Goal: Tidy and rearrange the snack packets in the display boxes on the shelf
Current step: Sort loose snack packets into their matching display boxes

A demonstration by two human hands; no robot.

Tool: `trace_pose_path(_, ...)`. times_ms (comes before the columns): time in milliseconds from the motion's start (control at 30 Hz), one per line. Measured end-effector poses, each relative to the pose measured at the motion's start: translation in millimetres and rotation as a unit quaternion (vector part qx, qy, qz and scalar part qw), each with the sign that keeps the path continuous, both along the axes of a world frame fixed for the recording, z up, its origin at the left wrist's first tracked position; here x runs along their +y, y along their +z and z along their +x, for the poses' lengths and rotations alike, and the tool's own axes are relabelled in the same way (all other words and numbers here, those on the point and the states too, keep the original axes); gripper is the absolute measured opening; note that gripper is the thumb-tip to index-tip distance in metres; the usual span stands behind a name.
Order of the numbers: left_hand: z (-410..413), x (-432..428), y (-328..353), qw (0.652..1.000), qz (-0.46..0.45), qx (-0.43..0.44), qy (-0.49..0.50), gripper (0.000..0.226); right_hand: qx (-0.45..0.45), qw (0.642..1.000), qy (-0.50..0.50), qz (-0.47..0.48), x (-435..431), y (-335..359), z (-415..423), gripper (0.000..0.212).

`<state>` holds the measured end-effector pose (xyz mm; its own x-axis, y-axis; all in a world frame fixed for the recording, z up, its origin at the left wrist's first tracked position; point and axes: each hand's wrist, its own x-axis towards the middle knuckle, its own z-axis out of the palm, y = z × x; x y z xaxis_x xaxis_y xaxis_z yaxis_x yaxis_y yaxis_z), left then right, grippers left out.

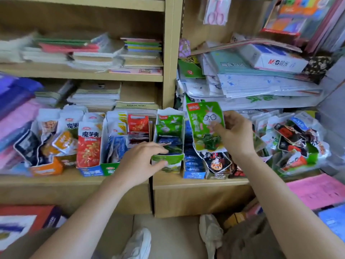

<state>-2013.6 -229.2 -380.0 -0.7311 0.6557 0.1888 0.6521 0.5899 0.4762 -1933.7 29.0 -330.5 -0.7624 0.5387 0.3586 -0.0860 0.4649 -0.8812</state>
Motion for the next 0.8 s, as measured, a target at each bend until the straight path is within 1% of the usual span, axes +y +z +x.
trace_pose_path(67, 1, -4, -7, 1.0, 0.014, 0.012, -0.008, 0.034, 0.008, 1.0, -0.006, -0.012, 1, -6, -12, 0.008)
trace_pose_path(167, -3, -9, -10, 0.999, 0.026, -0.023, -0.027, 0.032, 0.004, 1.0, 0.0, -0.016, -1, -15, -24, 0.01)
trace_pose_path(233, -7, -9, -7, 0.996, 0.035, -0.071, -0.035, 0.043, 0.001, 1.0, 0.005, -0.017, -1, -17, -30, 0.011)
trace_pose_path(267, -11, -8, -7, 0.995, 0.043, -0.088, -0.035, 0.051, 0.004, 1.0, 0.005, -0.023, -1, -17, -33, 0.011)
trace_pose_path(300, -14, -6, -5, 0.994, 0.056, -0.091, -0.03, 0.06, 0.005, 1.0, 0.002, -0.026, 0, -18, -35, 0.011)
trace_pose_path(333, -18, -4, -2, 0.994, 0.063, -0.09, -0.02, 0.063, 0.004, 1.0, -0.001, -0.027, 1, -18, -37, 0.011)
trace_pose_path(367, -23, 0, 1, 0.994, 0.07, -0.089, -0.01, 0.059, 0.002, 1.0, -0.002, -0.027, 2, -19, -38, 0.011)
trace_pose_path(467, -43, 15, 16, 0.992, 0.102, -0.079, 0.013, 0.021, -0.006, 1.0, 0.003, -0.025, 5, -24, -40, 0.012)
trace_pose_path(533, -59, 25, 25, 0.992, 0.112, -0.063, 0.013, 0.016, -0.009, 1.0, 0.003, -0.025, 7, -26, -42, 0.013)
trace_pose_path(567, -67, 30, 29, 0.993, 0.101, -0.063, 0.005, 0.019, -0.008, 1.0, 0.002, -0.024, 7, -26, -43, 0.013)
trace_pose_path(600, -75, 36, 32, 0.995, 0.066, -0.072, -0.012, 0.025, -0.007, 1.0, 0.001, -0.022, 8, -27, -44, 0.013)
trace_pose_path(700, -89, 53, 34, 0.987, -0.094, -0.108, -0.073, 0.052, -0.011, 1.0, -0.004, -0.018, 11, -28, -46, 0.014)
trace_pose_path(733, -92, 58, 32, 0.983, -0.129, -0.104, -0.085, 0.055, -0.013, 1.0, -0.008, -0.018, 12, -29, -46, 0.014)
trace_pose_path(800, -96, 63, 29, 0.984, -0.143, -0.07, -0.085, 0.043, -0.013, 1.0, -0.017, -0.014, 16, -29, -46, 0.013)
